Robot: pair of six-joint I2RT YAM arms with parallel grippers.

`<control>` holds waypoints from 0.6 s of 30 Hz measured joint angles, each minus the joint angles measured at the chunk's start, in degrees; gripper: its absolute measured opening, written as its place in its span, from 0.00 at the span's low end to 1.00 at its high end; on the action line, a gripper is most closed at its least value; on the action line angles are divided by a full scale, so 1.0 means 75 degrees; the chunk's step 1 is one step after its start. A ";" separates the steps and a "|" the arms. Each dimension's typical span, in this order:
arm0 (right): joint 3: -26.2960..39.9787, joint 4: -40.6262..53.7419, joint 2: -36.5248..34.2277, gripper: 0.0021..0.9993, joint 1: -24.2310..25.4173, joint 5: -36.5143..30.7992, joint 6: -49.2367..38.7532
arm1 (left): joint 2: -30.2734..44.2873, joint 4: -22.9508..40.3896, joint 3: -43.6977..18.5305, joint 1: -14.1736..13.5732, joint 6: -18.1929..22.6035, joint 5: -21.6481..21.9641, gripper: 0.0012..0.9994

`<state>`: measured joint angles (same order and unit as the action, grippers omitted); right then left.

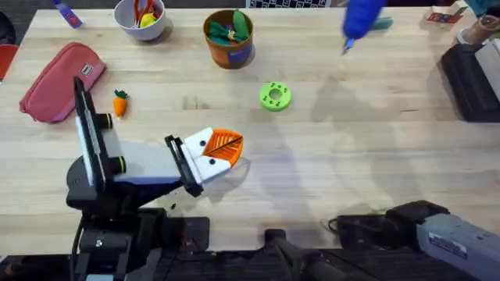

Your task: Pick up the gripper from the table and insert it into the empty holder that is missing its gripper. Then pick up a screw, insert it into the mounting hole, and use the screwdriver to tighten it. Finally, clean up the table by picking up the vegetable and placing it into the bucket.

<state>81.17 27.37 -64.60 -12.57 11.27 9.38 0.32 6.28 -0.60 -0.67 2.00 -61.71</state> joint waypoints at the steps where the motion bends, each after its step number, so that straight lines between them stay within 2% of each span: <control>1: -0.0309 -0.0336 0.0090 0.02 -0.0149 0.0001 0.0146 | 0.0000 -0.0002 0.0000 0.0000 0.0000 0.0000 0.01; 5: -0.1304 -0.1531 0.0268 0.02 -0.0685 0.0248 0.0636 | 0.0000 -0.0001 0.0000 0.0000 0.0000 0.0000 0.01; 8: -0.1789 -0.2368 0.0237 0.02 -0.1063 0.0798 0.0820 | -0.0003 -0.0002 0.0000 -0.0001 0.0000 0.0000 0.01; 14: -0.1944 -0.3780 -0.0139 0.02 -0.1831 0.2277 0.0957 | -0.0003 0.0000 0.0000 0.0000 0.0000 0.0000 0.01; 18: -0.1947 -0.4079 -0.0209 0.02 -0.2292 0.2847 0.1047 | -0.0002 -0.0001 0.0000 0.0000 0.0000 0.0000 0.01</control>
<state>66.57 -3.22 -66.16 -29.76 32.62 17.23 0.30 6.27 -0.60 -0.67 2.00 -61.71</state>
